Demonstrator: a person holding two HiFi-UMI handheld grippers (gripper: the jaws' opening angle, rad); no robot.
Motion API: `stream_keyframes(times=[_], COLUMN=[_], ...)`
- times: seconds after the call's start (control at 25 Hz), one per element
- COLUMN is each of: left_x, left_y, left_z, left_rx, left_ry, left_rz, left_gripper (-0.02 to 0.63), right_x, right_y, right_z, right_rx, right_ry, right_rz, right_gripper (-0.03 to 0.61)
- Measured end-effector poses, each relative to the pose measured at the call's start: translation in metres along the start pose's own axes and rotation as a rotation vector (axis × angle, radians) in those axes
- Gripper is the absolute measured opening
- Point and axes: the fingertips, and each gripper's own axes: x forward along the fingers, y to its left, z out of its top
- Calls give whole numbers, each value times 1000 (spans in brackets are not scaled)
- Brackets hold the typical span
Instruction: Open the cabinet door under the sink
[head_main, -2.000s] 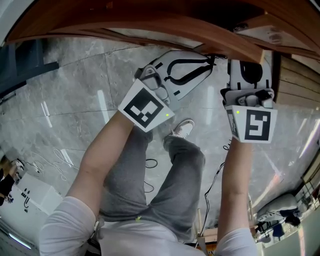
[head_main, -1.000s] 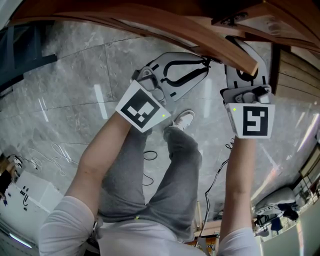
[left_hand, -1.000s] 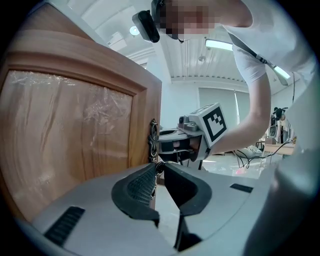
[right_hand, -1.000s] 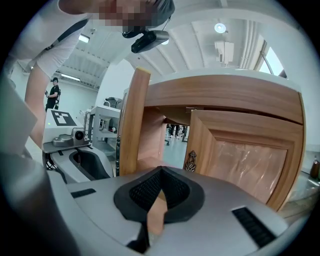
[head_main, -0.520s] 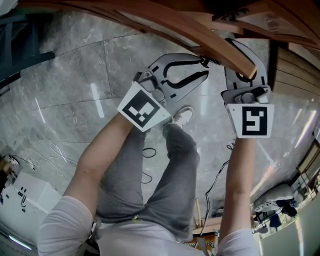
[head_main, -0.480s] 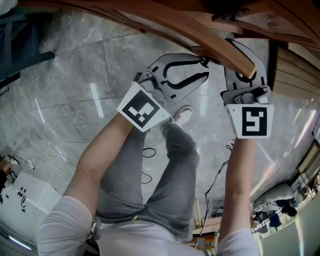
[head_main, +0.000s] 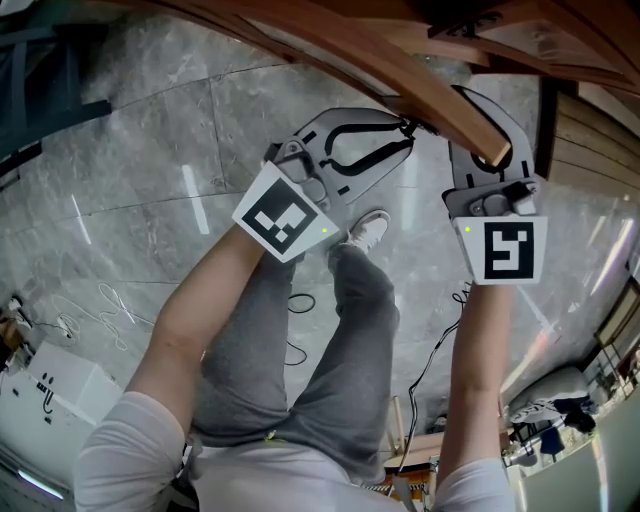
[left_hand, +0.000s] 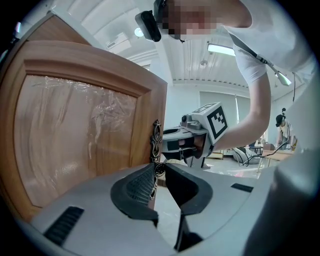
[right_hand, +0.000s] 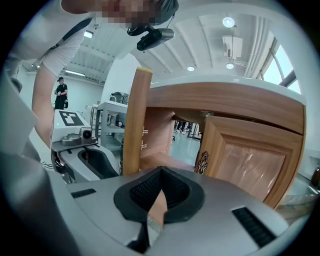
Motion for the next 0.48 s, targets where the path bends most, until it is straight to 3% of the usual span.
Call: stream_keyframes(times=[0.48], left_x=[-33], left_y=[-23], left_z=[-5], left_rx=[-43], left_ry=[43], left_rz=[27], left_gripper=[83], right_x=[-16], right_y=[45], right_z=[0], right_rx=[7], right_ry=[39], right_rz=[90], right_gripper=[29])
